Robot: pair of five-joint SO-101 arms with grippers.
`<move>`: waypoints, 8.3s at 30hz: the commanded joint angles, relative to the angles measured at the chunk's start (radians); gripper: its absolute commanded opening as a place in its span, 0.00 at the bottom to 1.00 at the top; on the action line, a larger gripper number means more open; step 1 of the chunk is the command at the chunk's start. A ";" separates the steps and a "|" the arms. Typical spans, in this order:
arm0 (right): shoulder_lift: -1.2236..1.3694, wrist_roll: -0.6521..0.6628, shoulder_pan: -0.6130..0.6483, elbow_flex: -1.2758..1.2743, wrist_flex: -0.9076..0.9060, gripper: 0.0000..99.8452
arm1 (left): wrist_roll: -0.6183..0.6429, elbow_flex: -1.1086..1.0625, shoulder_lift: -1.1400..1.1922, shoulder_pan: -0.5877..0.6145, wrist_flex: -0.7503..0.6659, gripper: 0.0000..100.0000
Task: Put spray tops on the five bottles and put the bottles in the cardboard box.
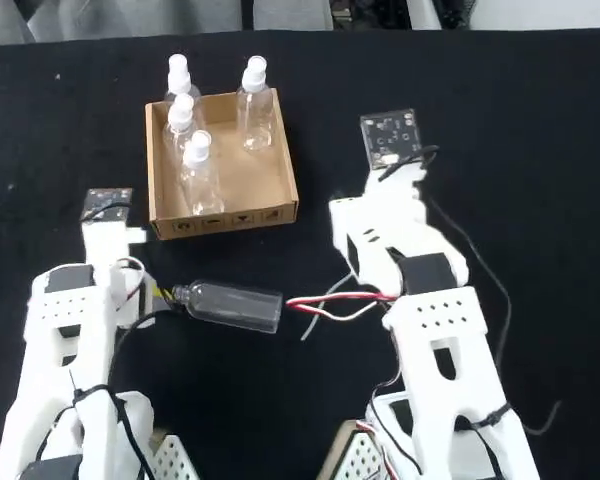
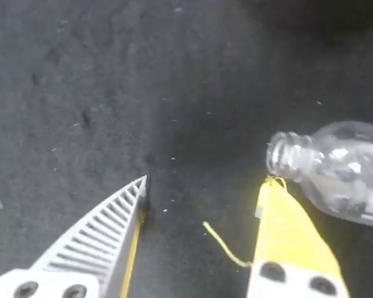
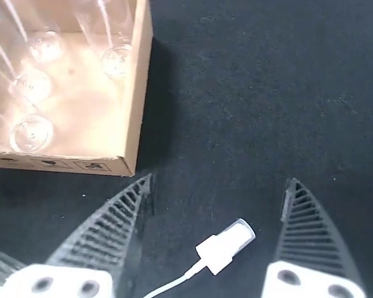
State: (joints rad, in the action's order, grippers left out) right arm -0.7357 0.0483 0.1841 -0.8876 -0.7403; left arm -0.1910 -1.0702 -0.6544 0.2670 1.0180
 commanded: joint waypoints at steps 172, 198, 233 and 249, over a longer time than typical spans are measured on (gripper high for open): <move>0.463 0.411 0.508 0.532 -0.684 0.09 | 0.212 0.022 -0.006 0.473 -0.150 0.26; 0.237 0.095 -0.061 0.410 -0.338 0.09 | 0.206 0.021 0.000 0.469 -0.150 0.26; 0.329 0.107 -0.267 0.021 0.480 0.09 | 0.206 -0.012 -0.008 0.467 -0.196 0.26; 0.553 0.144 -0.238 0.248 0.241 0.09 | 0.206 -0.012 -0.008 0.467 -0.198 0.26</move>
State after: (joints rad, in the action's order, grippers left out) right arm -0.1726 0.1818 -0.0614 -0.7204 -0.4641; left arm 0.0100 -1.0948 -0.6529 0.7273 0.8355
